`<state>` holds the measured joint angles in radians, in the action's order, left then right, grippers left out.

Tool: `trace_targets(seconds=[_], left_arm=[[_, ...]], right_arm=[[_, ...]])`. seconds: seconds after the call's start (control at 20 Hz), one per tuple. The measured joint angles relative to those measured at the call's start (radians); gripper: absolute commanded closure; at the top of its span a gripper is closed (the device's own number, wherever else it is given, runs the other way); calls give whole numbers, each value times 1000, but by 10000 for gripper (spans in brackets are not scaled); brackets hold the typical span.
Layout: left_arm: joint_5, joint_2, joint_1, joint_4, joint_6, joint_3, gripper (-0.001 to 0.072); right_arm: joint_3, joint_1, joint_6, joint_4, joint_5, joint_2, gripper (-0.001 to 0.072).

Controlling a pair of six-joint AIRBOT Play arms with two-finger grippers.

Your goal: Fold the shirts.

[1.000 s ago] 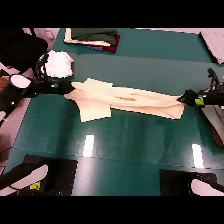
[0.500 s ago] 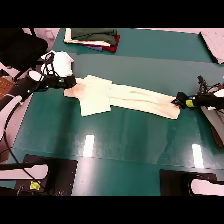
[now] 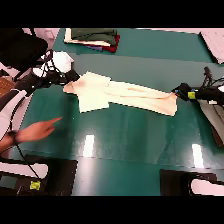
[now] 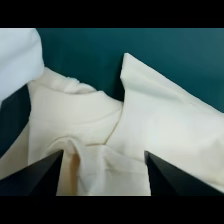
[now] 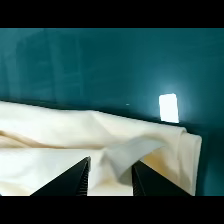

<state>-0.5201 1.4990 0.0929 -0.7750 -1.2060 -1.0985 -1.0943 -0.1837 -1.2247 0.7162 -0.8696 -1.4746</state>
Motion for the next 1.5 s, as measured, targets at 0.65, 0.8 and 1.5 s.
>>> trace_targets(seconds=[0.65,0.8,1.5], left_arm=[[-175,-141,-5,-12,26,-8,109],[-256,-150,-6,-25,27,-7,110],[-451,-156,-6,-33,-2,-6,110]], right_arm=[[53,-83,40,58,-119,259,392],[117,-85,43,66,-118,307,391],[276,-86,59,71,-129,429,393]])
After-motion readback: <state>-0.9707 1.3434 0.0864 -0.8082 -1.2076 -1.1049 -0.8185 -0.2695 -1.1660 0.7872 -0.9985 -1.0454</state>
